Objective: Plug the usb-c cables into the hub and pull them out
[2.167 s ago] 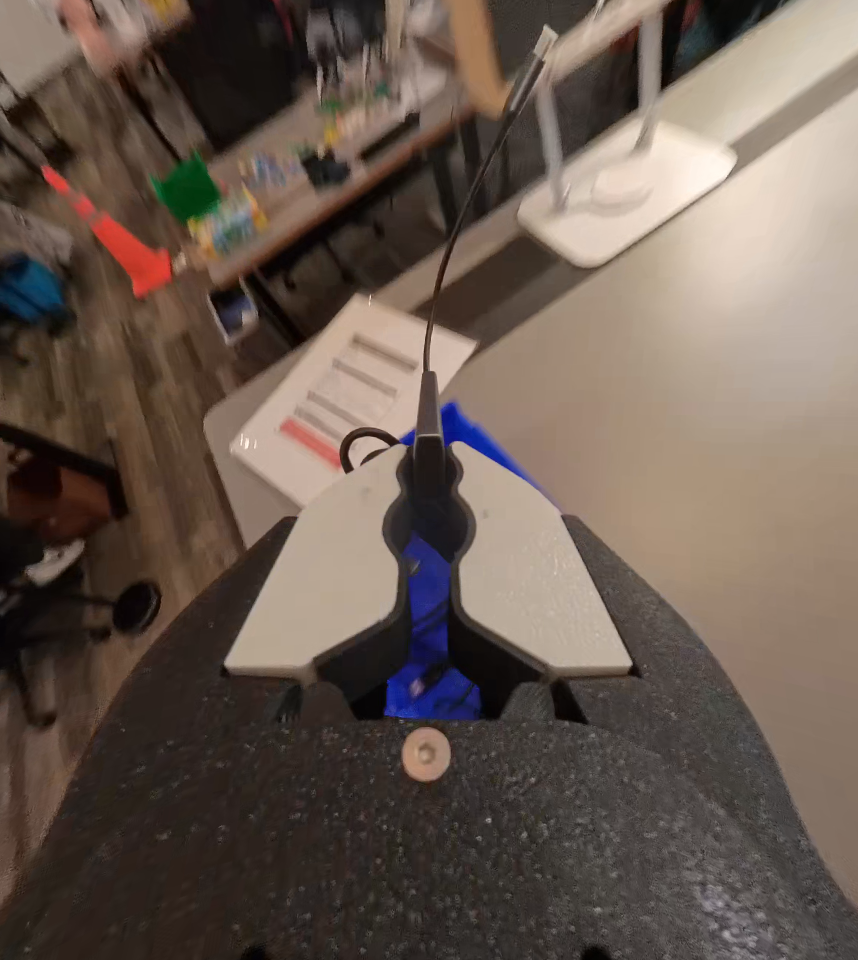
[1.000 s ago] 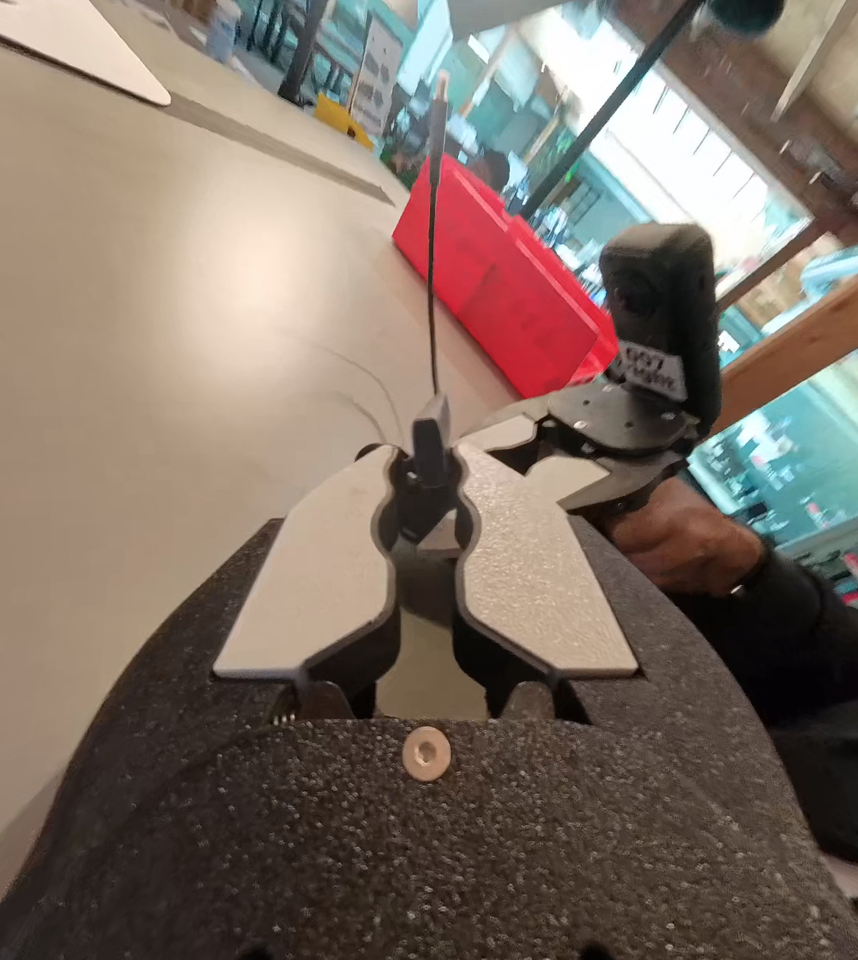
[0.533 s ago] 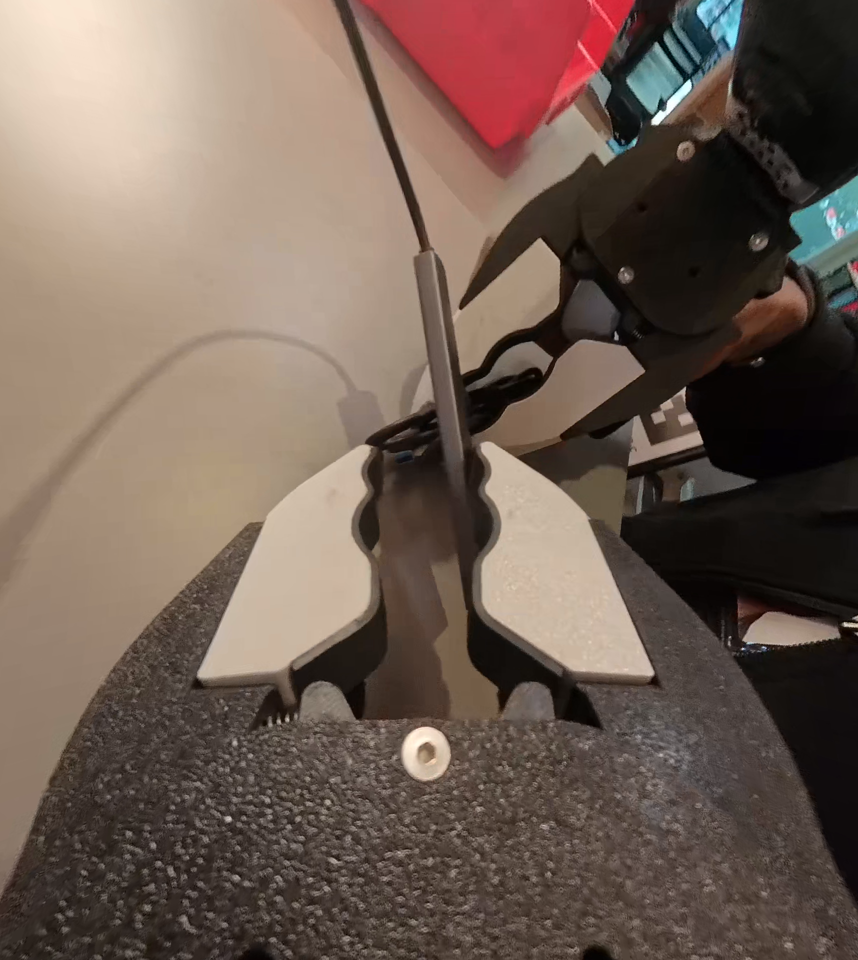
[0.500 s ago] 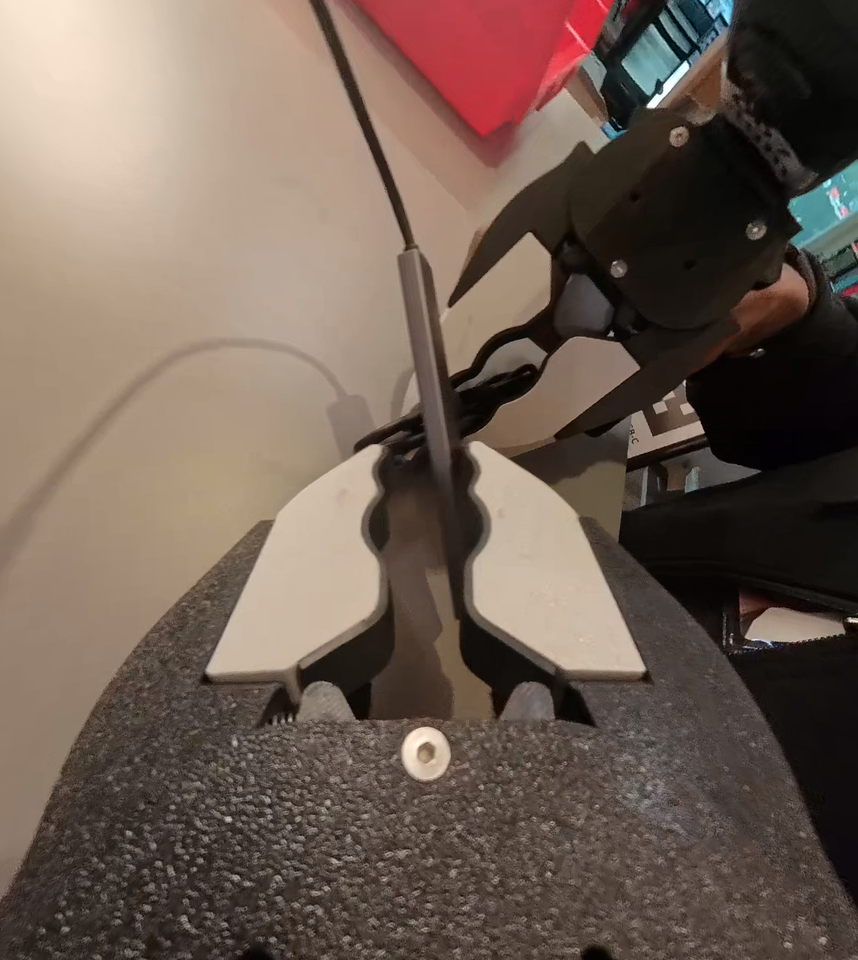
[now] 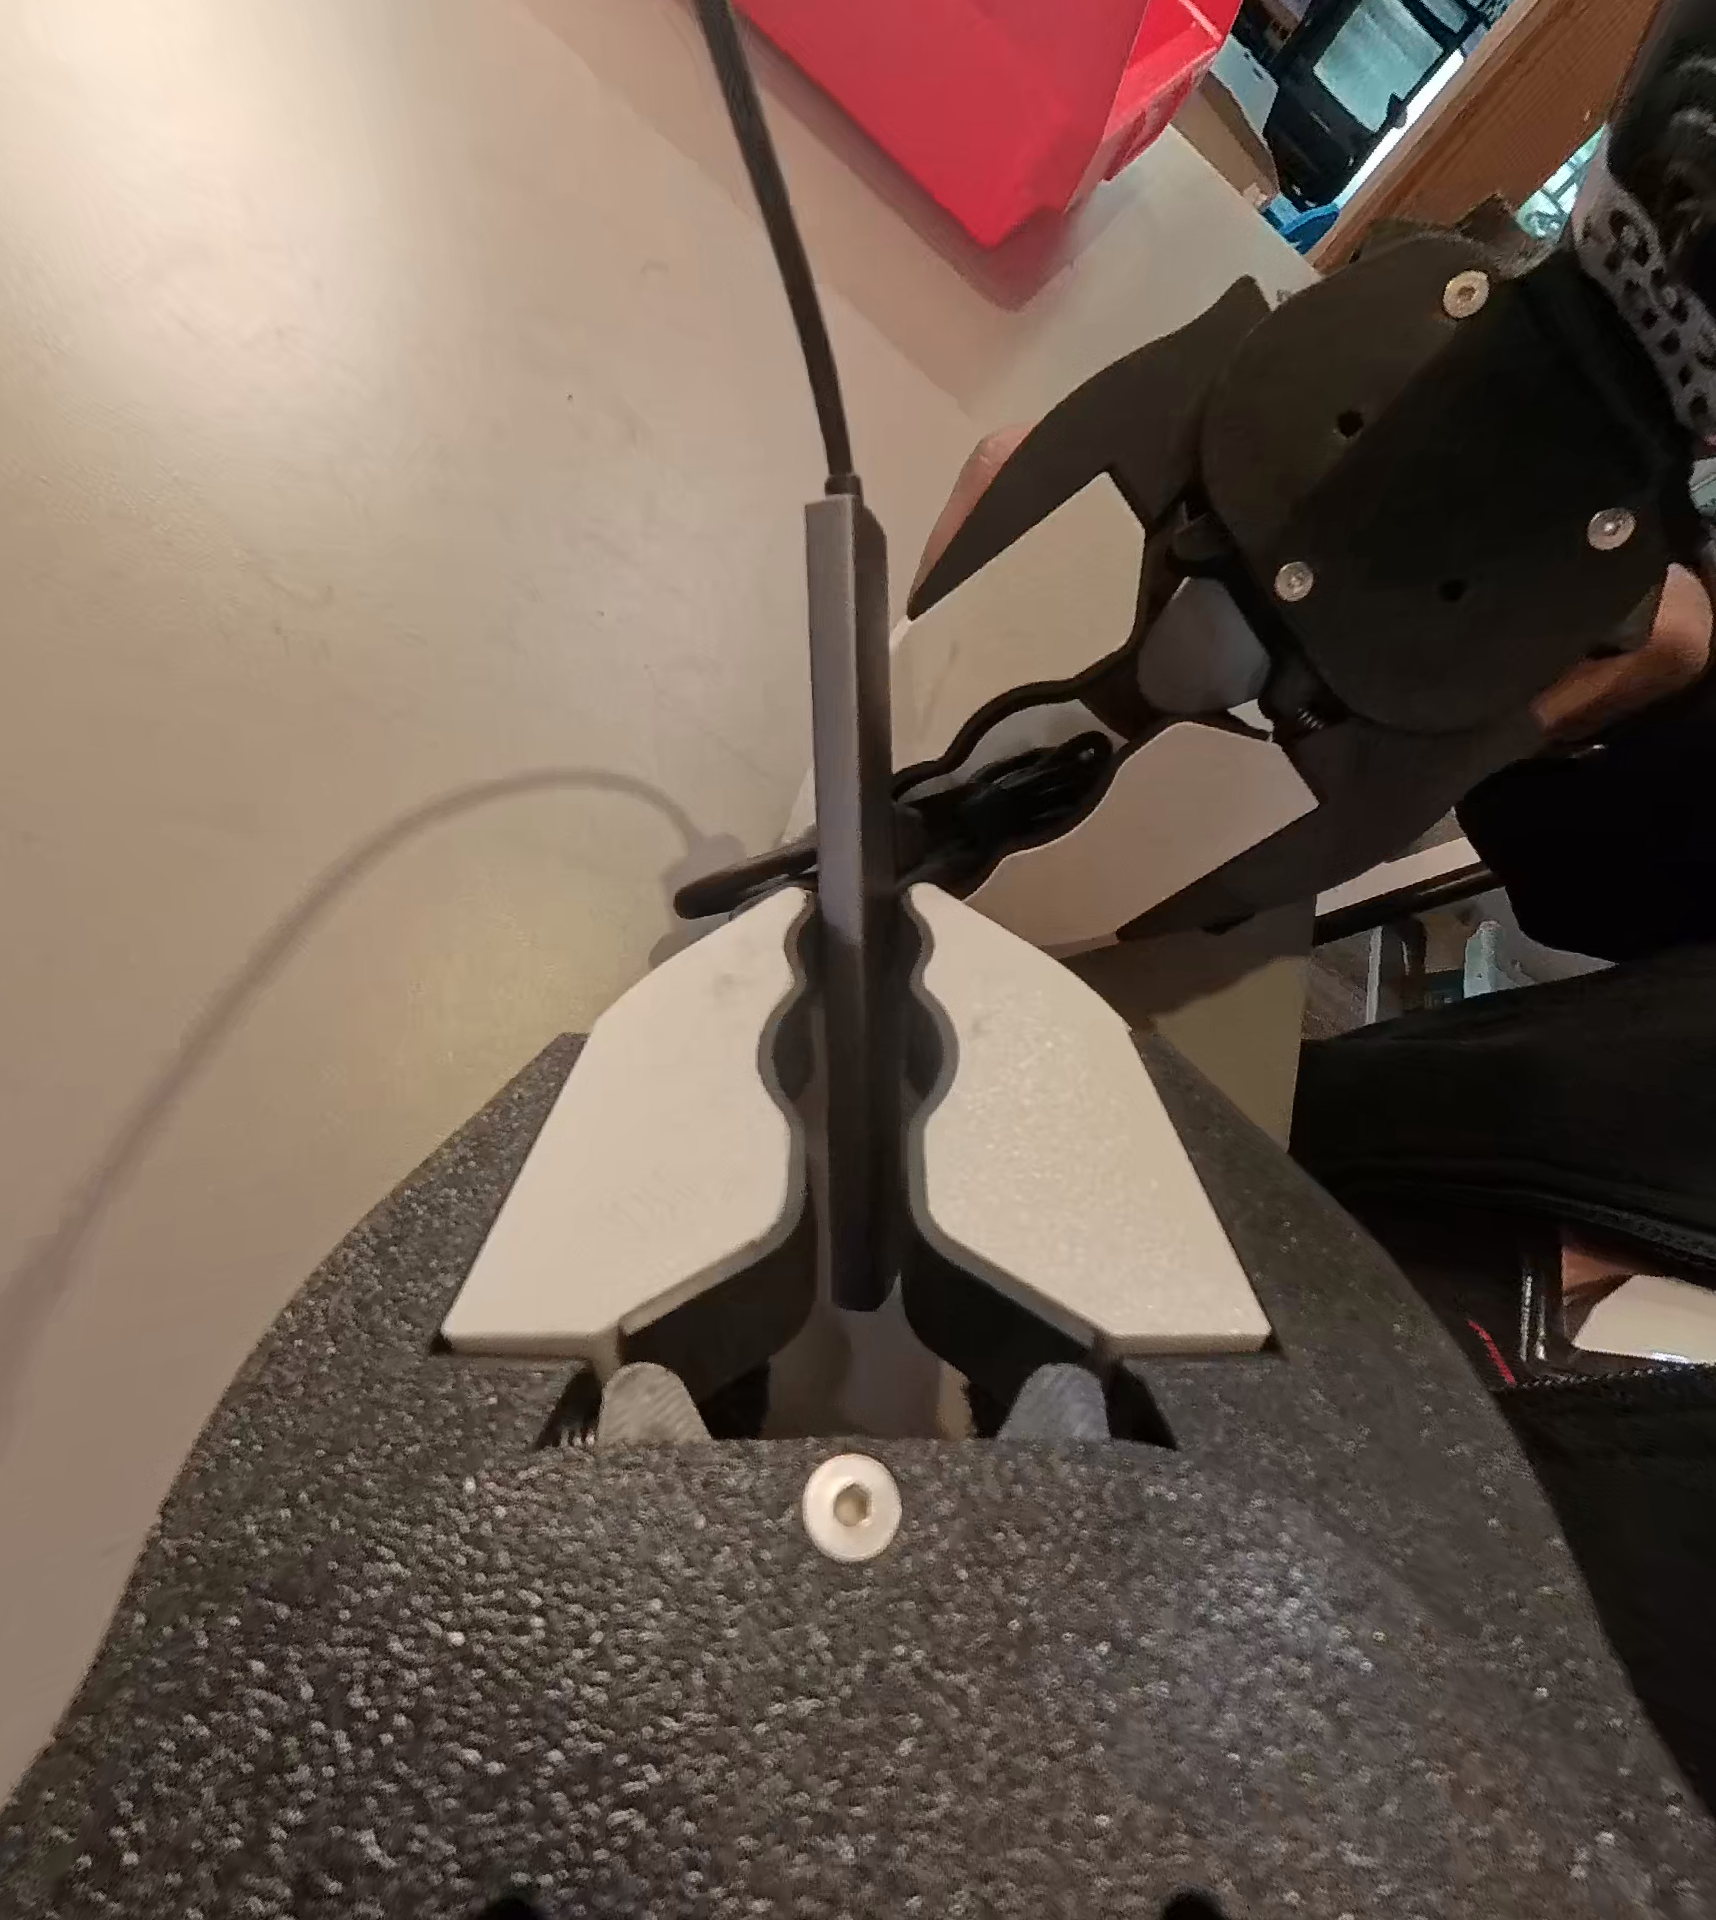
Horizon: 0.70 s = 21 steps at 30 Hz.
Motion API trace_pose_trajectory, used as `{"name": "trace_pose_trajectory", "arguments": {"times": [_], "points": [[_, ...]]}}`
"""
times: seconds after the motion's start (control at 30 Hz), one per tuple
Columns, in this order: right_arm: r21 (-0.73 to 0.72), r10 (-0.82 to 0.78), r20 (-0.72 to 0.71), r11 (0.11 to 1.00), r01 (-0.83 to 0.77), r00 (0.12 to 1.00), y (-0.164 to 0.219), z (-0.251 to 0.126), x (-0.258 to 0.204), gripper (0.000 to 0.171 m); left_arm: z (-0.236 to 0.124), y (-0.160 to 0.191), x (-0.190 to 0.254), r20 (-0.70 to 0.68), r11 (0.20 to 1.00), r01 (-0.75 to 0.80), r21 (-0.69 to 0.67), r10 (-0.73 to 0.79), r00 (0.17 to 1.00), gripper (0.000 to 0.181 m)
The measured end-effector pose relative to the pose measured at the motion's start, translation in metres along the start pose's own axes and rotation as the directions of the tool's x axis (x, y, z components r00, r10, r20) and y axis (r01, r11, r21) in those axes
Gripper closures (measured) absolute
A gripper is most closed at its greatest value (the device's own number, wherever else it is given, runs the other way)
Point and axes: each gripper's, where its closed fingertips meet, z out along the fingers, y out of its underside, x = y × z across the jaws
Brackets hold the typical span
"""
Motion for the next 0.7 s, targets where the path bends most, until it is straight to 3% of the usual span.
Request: {"name": "trace_pose_trajectory", "arguments": {"times": [0.3,0.7], "points": [[0.201,0.128,0.194,0.965,-0.167,0.973,-0.021,-0.029,-0.004,0.148,-0.013,-0.006,0.010,-0.061,0.990,-0.101,0.095,0.107,0.992,0.170],[0.256,0.135,0.337,0.939,-0.228,0.932,-0.034,-0.036,-0.023,0.159,-0.017,-0.003,0.024,-0.133,0.979,-0.178,0.101,0.191,0.973,0.171]]}}
